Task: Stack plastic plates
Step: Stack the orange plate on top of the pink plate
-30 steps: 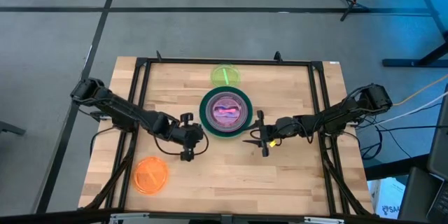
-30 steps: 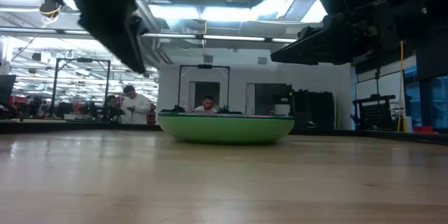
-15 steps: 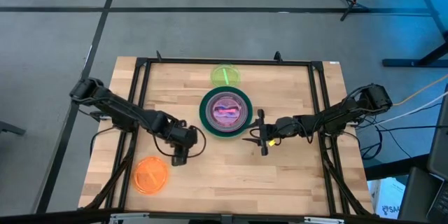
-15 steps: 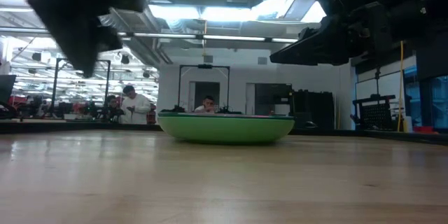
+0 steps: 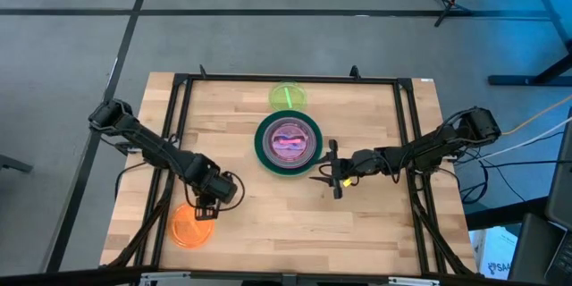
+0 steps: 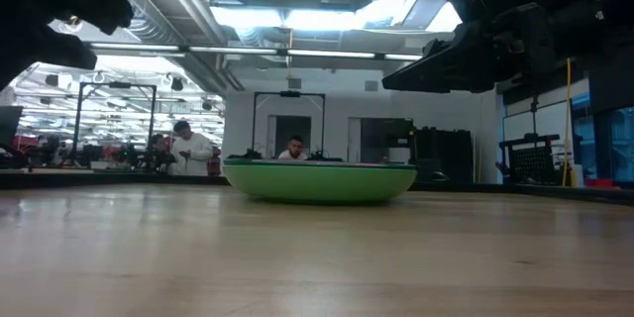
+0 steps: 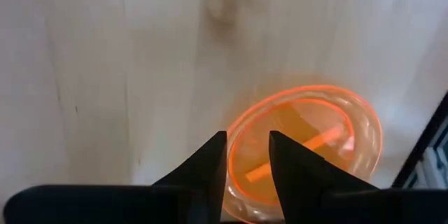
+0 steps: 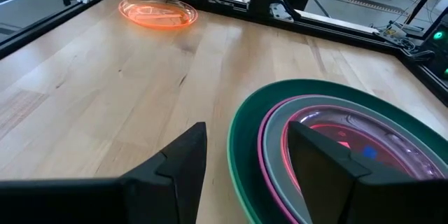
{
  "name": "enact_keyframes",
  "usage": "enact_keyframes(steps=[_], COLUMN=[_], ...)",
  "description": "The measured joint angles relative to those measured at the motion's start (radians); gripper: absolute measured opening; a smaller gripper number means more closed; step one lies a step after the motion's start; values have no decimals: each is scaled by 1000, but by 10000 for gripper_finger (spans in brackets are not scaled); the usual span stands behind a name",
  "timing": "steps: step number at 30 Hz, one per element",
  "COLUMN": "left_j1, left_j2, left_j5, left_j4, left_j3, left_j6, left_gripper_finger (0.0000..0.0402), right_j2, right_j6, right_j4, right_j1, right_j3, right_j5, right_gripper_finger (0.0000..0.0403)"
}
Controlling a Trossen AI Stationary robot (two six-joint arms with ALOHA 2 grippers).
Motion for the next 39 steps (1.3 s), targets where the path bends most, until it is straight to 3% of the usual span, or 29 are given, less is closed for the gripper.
enact_keyframes(steps=[6, 13, 31, 39], left_j1=[-46, -86, -90, -80], left_j2=[0, 0, 0, -2], left_j5=[-12, 61, 58, 111], left_j4=[12, 75, 192, 331], left_j3=[-30, -155, -286, -338], left_j6=[-33, -92, -103, -121], left_gripper_finger=[101, 101, 101, 101], right_j2=[0, 0, 0, 0], right_j6=[0, 0, -1, -2], right_j4=[2, 3, 3, 3], right_j1=[0, 0, 0, 0], right_j3=[0, 0, 0, 0], right_j5=[0, 0, 1, 1], right_gripper_finger=[193, 193, 193, 193])
